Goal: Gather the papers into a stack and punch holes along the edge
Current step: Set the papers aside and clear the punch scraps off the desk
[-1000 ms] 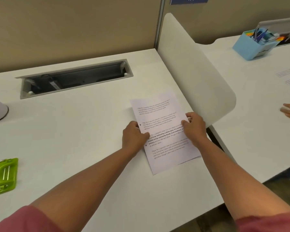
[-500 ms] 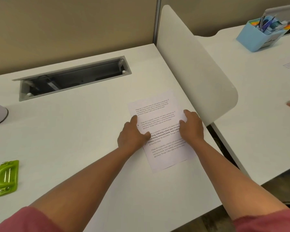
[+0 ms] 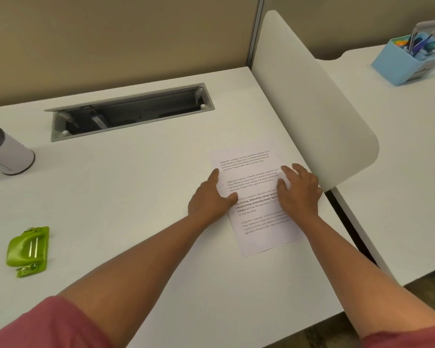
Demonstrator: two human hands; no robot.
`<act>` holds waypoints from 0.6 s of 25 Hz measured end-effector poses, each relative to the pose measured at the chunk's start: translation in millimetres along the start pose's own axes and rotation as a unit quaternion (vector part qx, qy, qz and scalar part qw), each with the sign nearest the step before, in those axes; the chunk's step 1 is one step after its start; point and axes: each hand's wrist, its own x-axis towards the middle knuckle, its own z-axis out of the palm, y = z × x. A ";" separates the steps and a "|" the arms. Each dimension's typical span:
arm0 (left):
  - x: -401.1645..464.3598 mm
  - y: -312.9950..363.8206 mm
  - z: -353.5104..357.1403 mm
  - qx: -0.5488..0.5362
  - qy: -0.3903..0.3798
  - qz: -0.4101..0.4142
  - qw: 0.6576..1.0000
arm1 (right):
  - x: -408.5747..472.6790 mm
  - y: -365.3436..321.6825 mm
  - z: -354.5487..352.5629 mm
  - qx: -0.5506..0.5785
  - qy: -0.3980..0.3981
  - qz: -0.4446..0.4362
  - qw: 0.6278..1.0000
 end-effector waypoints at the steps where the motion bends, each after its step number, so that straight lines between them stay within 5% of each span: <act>1: -2.9 -5.4 -4.4 -0.034 -0.005 0.001 0.999 | -4.8 -7.2 2.9 0.005 0.014 -0.008 1.000; 6: -29.8 -52.0 -48.8 -0.072 0.036 -0.003 0.997 | -40.4 -78.8 32.7 0.056 0.005 -0.084 0.995; 15: -100.9 -193.2 -189.3 -0.025 0.175 -0.026 0.984 | -142.5 -269.2 97.9 0.068 -0.150 -0.268 0.949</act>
